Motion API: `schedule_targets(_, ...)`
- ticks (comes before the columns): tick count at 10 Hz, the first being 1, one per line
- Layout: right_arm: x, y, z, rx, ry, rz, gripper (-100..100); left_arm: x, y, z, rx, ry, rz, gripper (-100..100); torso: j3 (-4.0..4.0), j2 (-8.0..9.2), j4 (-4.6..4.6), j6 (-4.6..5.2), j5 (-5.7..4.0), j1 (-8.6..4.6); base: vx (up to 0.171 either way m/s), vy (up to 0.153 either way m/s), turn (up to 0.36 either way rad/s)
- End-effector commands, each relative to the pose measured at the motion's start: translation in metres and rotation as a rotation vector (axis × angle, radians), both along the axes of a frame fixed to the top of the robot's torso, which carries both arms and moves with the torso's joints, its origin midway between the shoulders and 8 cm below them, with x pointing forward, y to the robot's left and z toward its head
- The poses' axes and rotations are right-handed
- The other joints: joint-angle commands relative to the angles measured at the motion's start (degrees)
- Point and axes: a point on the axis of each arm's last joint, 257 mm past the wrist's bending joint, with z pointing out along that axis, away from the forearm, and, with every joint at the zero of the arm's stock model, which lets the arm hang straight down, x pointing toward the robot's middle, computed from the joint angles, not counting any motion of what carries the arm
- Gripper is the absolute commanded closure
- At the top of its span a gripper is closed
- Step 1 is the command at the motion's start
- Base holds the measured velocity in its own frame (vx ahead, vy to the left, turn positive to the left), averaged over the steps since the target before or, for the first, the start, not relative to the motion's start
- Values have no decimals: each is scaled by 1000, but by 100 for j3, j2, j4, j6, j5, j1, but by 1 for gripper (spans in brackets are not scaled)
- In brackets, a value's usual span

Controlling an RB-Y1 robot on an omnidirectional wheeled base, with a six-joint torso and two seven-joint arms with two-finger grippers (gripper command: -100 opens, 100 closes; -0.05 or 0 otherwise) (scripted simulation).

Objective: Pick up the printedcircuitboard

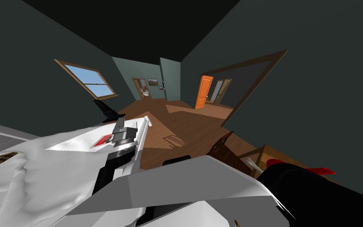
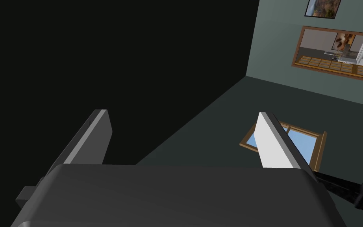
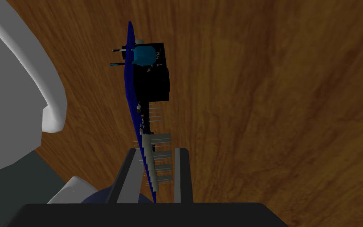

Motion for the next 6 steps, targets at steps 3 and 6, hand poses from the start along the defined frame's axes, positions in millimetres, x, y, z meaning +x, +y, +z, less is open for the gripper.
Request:
schedule_targets(3,-10,2,7,-1,0,2,100,0,0,0,0,0,0,0,-1,-1,0,-1,0,0,24,-2,-15)
schedule_targets(6,-11,5,7,0,0,3,0,0,0,0,0,0,0,0,-14,-24,-5,-3,2,5,52,6,-16)
